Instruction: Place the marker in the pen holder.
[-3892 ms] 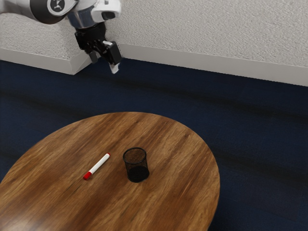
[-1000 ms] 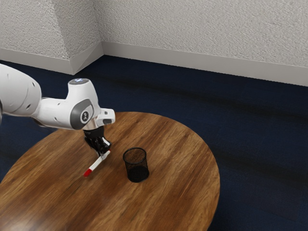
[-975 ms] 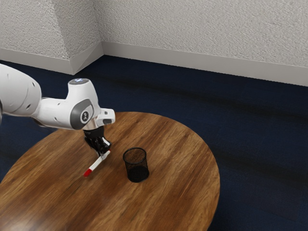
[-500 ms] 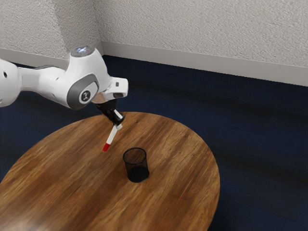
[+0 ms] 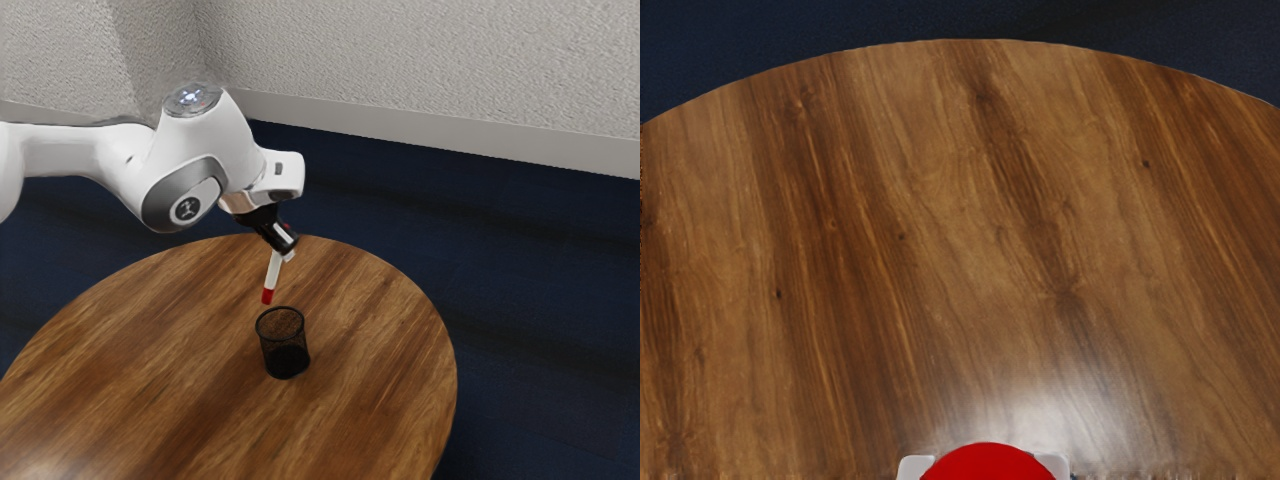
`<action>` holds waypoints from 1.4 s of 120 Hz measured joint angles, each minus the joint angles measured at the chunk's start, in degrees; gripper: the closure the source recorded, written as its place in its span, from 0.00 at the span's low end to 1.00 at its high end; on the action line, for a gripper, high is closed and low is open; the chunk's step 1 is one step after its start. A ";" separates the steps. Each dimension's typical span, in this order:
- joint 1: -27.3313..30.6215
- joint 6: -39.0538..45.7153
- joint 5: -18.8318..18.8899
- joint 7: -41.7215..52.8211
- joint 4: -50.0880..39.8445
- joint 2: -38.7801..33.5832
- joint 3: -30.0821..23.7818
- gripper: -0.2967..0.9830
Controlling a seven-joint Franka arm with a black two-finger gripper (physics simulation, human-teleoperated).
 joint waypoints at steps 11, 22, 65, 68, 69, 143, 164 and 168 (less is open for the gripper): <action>1.21 0.47 0.00 -1.97 -1.71 -0.55 -0.57 0.83; 1.73 0.79 -0.05 -3.77 -2.52 -0.48 -1.13 0.82; 1.06 3.16 -0.40 -9.05 -3.25 1.54 -2.15 0.82; 1.10 3.28 -0.39 -9.31 -3.24 1.69 -2.18 0.82; 1.11 3.31 -0.39 -9.39 -3.24 1.75 -2.20 0.82; 4.27 5.37 -0.93 -10.38 -0.36 7.79 -1.52 0.82; 4.00 6.81 -1.21 -10.33 -0.79 8.77 -1.58 0.80; 4.23 7.02 -1.53 -10.11 -1.02 8.78 -1.63 0.74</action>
